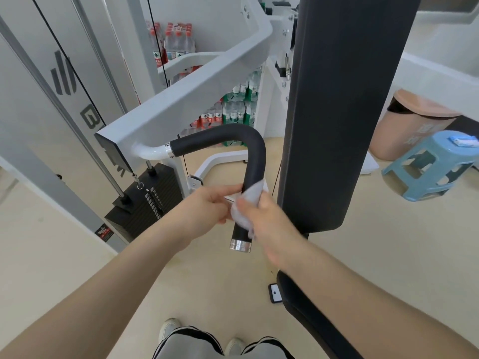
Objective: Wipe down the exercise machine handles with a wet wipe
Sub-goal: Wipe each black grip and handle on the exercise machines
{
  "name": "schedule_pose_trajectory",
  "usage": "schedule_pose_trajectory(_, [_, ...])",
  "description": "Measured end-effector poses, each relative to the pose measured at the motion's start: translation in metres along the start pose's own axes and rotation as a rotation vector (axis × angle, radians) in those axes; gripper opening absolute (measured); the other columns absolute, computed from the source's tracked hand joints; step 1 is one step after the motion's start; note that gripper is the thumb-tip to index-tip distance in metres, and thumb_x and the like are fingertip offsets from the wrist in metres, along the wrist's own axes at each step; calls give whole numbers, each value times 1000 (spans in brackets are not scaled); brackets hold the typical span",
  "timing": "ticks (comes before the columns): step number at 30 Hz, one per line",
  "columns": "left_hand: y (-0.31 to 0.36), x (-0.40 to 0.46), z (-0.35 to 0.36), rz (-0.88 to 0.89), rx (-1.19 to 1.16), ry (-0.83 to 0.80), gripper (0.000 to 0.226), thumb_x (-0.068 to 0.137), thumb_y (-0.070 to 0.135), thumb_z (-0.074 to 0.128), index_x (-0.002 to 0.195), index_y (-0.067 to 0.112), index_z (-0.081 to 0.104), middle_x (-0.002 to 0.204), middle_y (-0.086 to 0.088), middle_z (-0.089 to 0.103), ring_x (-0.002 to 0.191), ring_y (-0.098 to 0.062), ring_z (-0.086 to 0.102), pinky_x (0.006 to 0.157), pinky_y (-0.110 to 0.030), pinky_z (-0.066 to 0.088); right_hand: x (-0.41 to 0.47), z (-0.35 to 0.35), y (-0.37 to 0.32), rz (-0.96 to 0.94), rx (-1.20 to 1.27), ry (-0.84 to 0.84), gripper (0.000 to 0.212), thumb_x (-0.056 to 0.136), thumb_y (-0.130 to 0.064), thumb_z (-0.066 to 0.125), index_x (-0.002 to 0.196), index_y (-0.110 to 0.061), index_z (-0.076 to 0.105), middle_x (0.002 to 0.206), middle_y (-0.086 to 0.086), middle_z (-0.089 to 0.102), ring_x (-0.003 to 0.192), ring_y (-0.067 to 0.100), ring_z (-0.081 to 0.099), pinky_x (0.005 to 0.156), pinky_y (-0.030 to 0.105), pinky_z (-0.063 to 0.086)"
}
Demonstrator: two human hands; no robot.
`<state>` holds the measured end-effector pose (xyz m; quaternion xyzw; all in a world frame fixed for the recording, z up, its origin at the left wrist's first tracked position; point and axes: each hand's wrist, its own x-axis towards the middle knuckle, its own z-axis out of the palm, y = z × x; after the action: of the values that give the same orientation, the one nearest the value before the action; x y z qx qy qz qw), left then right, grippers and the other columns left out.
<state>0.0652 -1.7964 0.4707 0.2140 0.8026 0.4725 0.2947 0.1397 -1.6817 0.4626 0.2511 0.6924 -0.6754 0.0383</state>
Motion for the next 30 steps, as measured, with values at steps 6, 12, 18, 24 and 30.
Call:
schedule_pose_trajectory(6, [-6,3,2,50,-18,40,64,81,-16,35,107,33,65,93,8,68,87,-11,61,82,-22,46,11,-4,-8,11,89,1,28,96,-31,49,115,-11,52,95,6,64,82,12,62,67,19,50])
schedule_pose_trajectory(12, [-11,9,-6,47,-31,106,55,84,-7,38,103,34,69,114,3,62,107,-11,56,97,-30,42,-2,7,15,-101,-107,-25,22,94,-29,47,90,-9,51,70,2,52,61,11,51,59,29,45])
schedule_pose_trajectory(18, [5,22,-24,225,116,271,36,91,5,43,108,30,62,98,15,65,87,5,61,81,-13,47,48,-6,-34,-61,-161,183,23,92,-32,47,106,-14,43,82,3,51,69,13,53,52,24,44])
schedule_pose_trajectory(24, [12,33,-71,501,344,455,28,91,2,49,101,18,70,96,13,61,83,3,56,75,0,38,30,-4,-29,-144,-470,222,26,96,-29,43,116,-15,32,82,0,48,74,14,54,61,28,47])
schedule_pose_trajectory(30, [20,54,-98,486,837,315,33,91,15,54,123,16,58,125,-3,57,109,-25,54,87,-37,47,81,2,-76,-314,-1102,476,34,94,-8,41,128,-5,35,120,14,49,101,25,49,78,31,40])
